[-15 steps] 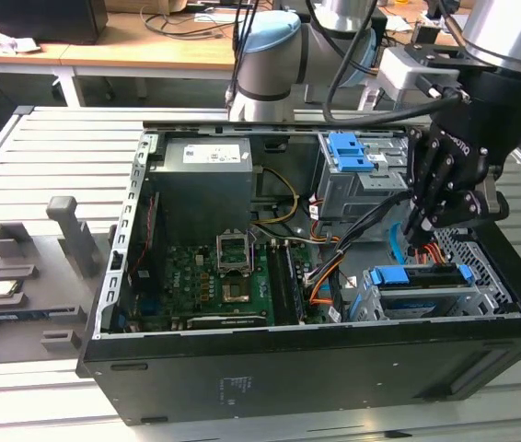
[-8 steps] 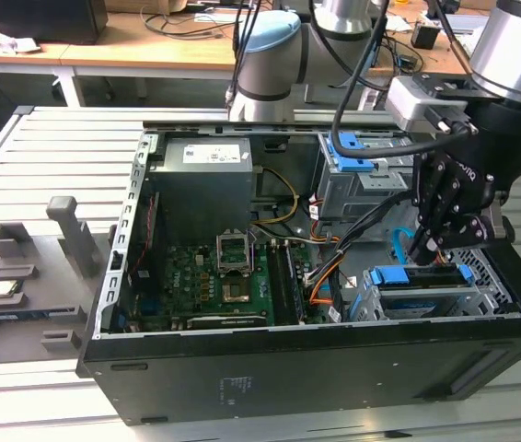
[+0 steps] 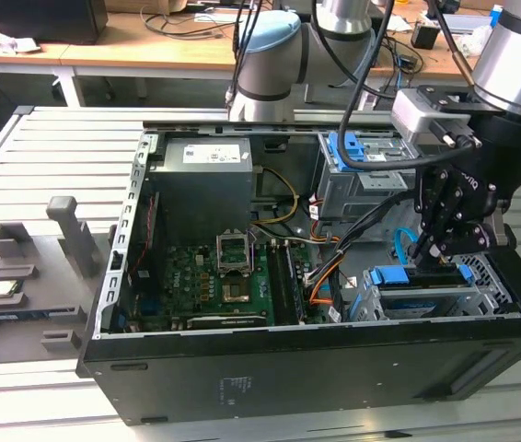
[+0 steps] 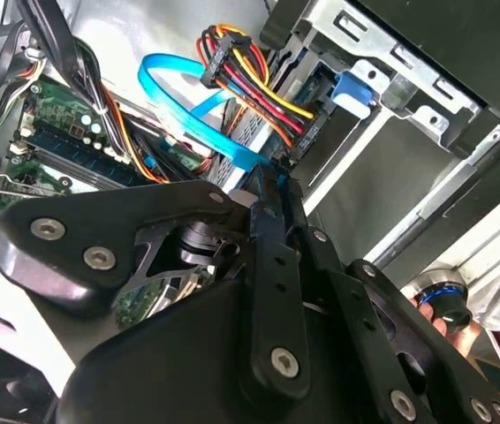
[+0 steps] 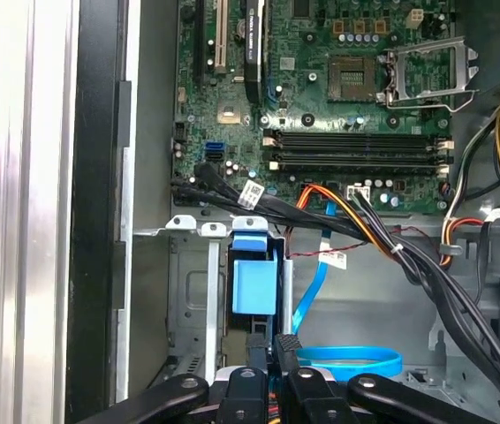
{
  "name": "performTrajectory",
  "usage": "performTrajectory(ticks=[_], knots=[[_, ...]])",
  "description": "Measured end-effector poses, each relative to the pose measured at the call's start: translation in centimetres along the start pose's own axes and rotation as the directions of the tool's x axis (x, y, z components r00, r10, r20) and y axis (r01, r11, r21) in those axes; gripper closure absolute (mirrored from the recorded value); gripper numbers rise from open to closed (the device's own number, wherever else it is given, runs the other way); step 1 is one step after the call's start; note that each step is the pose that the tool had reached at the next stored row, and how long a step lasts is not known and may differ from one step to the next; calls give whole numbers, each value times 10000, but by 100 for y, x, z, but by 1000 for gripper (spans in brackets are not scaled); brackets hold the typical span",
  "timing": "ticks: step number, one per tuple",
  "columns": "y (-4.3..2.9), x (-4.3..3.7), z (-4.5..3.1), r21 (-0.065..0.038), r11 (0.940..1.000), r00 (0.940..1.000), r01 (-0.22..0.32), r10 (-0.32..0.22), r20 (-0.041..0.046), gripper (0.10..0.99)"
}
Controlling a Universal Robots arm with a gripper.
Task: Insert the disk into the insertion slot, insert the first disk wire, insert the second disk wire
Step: 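Insert the second disk wire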
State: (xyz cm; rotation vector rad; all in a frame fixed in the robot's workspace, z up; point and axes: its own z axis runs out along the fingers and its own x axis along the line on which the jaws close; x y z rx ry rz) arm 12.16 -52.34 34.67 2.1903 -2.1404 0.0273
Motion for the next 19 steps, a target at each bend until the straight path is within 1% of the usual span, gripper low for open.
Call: performTrajectory(ticks=[3,9,14,19], knots=[[-15,-2,22,2,10000,10000,35,-35,-2,925],[-18,-2,48,4,10000,10000,44,-44,16,925],[-19,0,79,3,10000,10000,44,-44,12,925],[-19,0,85,3,10000,10000,44,-44,16,925]])
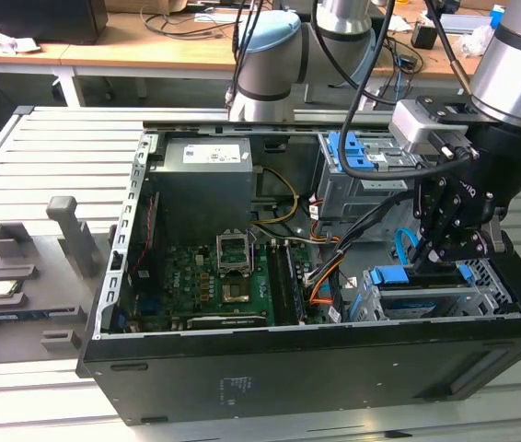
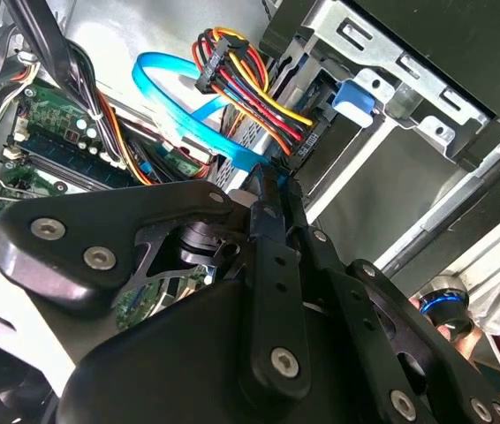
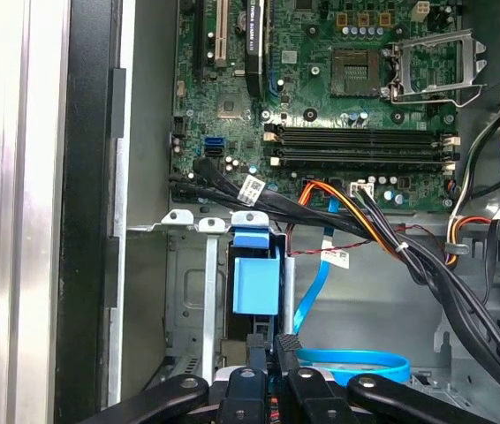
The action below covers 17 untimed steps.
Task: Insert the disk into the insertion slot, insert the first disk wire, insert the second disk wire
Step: 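Insert the second disk wire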
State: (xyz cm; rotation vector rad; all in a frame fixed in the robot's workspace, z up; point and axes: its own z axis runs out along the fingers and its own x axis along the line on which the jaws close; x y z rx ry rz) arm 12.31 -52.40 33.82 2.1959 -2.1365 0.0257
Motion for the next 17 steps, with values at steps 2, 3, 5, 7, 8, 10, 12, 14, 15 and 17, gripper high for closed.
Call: performTrajectory(ticks=[2,3,5,7,8,10,12,14,15,17], knots=[[0,0,0,0,10000,10000,0,0,1,925],[0,2,0,1,10000,10000,1,-1,7,925],[0,3,0,0,10000,10000,1,-1,13,925],[0,2,0,1,10000,10000,1,-1,14,925],[0,2,0,1,10000,10000,1,-1,14,925],[-1,2,2,3,10000,10000,2,-2,20,918],[-1,3,1,1,10000,10000,2,-2,17,851],[0,3,-2,1,10000,10000,1,-1,14,851],[0,4,-14,1,10000,10000,1,-1,12,851],[4,1,-98,0,10000,10000,1,-1,13,851]])
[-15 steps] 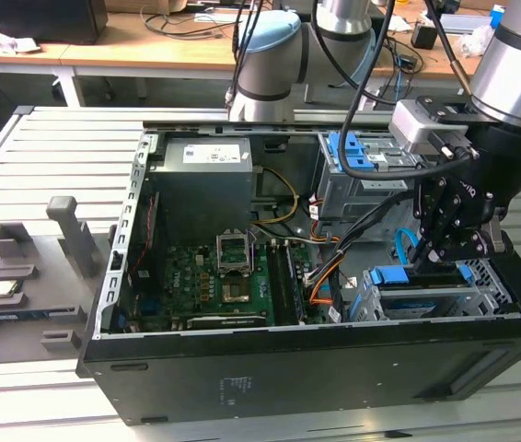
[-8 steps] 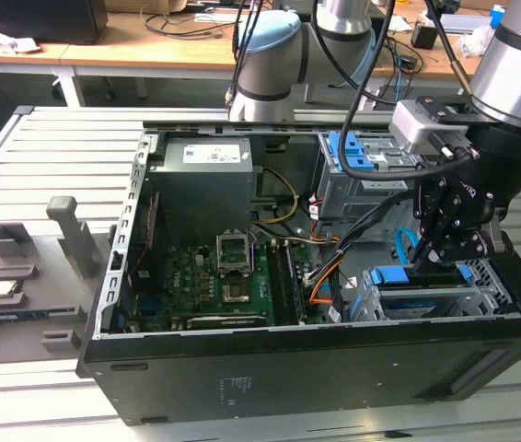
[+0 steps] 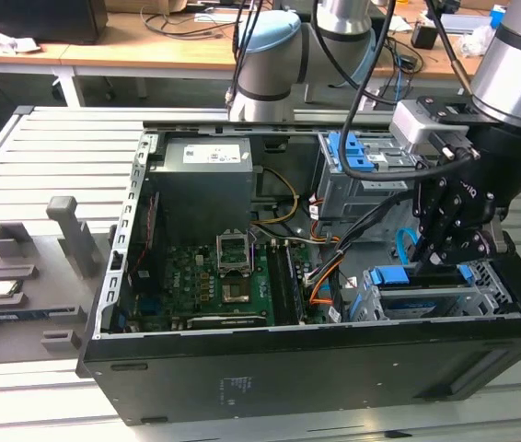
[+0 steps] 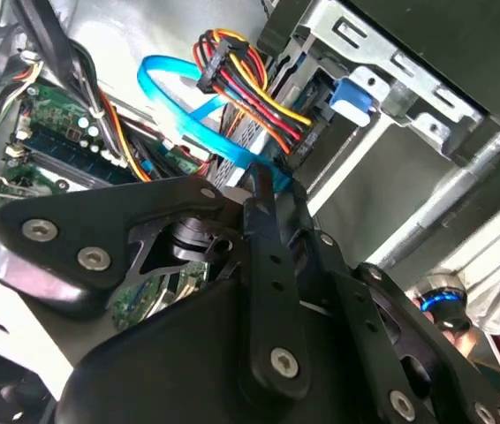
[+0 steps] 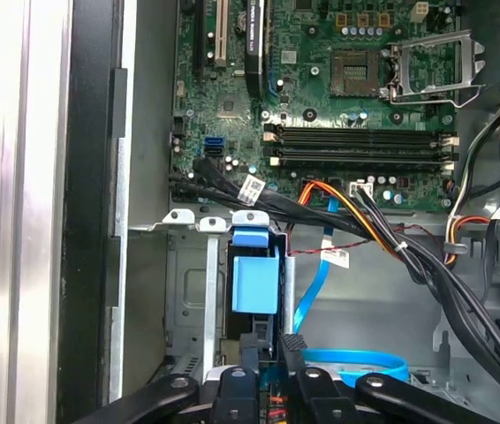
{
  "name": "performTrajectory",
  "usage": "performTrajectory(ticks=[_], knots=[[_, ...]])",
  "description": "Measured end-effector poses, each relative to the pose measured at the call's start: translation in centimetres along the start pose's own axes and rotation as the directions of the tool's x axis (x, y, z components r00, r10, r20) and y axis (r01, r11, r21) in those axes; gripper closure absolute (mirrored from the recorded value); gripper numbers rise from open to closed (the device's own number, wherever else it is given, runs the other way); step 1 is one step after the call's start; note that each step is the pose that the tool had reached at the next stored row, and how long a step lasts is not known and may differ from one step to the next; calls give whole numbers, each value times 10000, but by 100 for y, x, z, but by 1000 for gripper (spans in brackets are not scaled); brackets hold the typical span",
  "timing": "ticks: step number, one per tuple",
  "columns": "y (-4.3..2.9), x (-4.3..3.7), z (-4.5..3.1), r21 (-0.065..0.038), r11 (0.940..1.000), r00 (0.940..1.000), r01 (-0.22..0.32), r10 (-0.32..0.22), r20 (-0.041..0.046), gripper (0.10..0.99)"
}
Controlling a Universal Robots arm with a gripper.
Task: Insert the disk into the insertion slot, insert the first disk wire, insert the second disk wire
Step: 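Insert the second disk wire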
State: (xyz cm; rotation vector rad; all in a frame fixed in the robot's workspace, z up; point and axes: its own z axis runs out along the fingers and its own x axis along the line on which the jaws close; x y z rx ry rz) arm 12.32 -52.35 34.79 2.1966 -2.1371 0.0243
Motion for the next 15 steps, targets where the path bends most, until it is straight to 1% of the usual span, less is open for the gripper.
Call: performTrajectory(ticks=[1,3,4,5,6,9,15], knots=[[2,-17,-67,0,10000,10000,0,0,1,851],[5,-36,-146,0,10000,10000,0,0,2,867],[7,-46,-193,0,10000,10000,0,0,1,933],[9,-56,-242,1,10000,10000,1,-1,2,980],[11,-56,-305,1,10000,10000,0,0,2,980],[16,-49,-409,0,10000,10000,1,-1,1,980],[17,-48,-417,0,10000,10000,0,0,2,980]])
